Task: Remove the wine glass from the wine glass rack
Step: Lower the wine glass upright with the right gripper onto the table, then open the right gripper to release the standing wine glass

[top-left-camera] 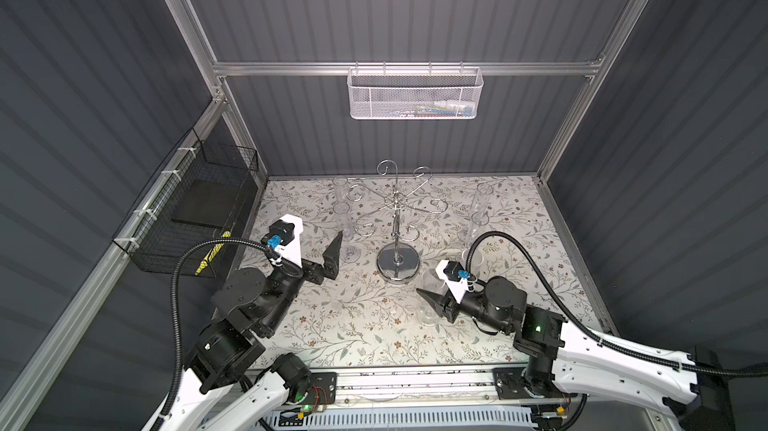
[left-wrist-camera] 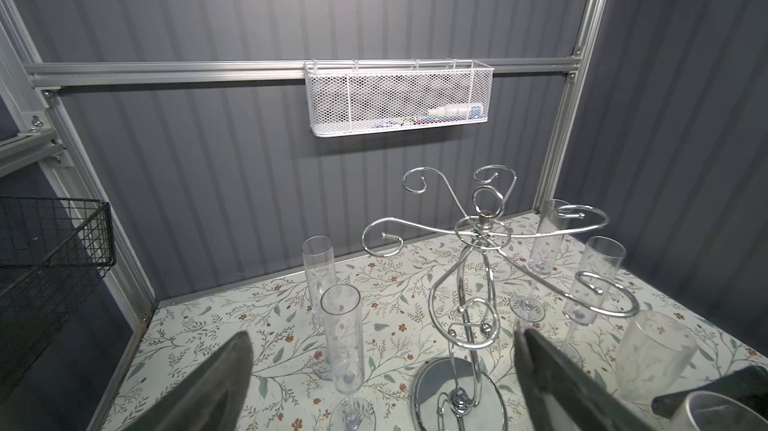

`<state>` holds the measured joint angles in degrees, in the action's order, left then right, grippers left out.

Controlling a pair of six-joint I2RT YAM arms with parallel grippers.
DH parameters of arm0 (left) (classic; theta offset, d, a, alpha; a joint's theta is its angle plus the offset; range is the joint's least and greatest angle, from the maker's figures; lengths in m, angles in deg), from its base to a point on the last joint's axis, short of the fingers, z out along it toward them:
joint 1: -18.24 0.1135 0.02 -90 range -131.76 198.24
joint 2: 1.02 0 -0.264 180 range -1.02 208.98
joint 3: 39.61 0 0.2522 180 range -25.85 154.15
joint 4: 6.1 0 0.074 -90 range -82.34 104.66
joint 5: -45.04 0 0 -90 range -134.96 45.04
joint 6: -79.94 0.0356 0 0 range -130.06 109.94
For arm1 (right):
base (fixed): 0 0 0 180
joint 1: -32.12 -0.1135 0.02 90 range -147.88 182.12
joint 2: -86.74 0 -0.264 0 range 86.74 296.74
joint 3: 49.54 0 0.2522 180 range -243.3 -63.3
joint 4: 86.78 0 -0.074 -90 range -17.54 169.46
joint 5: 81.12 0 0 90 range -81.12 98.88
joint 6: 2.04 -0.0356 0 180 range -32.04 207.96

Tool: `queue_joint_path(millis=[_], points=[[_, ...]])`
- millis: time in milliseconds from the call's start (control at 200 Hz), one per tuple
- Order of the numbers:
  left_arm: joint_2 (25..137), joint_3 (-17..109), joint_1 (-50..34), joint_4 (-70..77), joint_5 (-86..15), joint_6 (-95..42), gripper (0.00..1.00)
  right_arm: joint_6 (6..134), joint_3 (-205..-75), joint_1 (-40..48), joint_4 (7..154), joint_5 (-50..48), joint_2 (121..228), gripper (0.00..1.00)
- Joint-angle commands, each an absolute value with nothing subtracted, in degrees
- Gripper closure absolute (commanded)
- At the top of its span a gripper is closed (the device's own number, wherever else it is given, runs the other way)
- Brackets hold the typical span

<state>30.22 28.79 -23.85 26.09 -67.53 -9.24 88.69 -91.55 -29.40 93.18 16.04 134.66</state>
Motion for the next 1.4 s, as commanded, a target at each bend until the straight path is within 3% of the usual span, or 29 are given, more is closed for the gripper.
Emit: queue_joint_path(millis=[0,495,830,905,1020,1391], points=[[30.5,27.9,-24.0,22.7,-69.9,-10.1,0.00,91.4,-90.0,-29.6,103.2,19.7,136.1,0.62],[32.8,24.4,-24.0,18.1,-71.1,-11.2,0.00,86.9,-83.8,-29.2,114.0,20.6,143.4,0.61],[33.0,22.3,-24.0,17.2,-73.3,-10.5,0.00,84.8,-82.5,-28.6,114.9,20.4,145.2,0.53],[32.9,21.5,-24.0,16.7,-73.8,-10.5,0.00,84.7,-82.5,-28.6,114.8,20.5,145.4,0.44],[32.4,20.1,-24.0,15.5,-75.1,-10.2,0.00,85.0,-82.6,-28.6,114.1,20.9,144.6,0.02],[30.0,13.1,-24.0,5.9,-83.4,-3.3,0.00,93.9,-92.0,-28.6,96.2,23.6,128.6,0.01]])
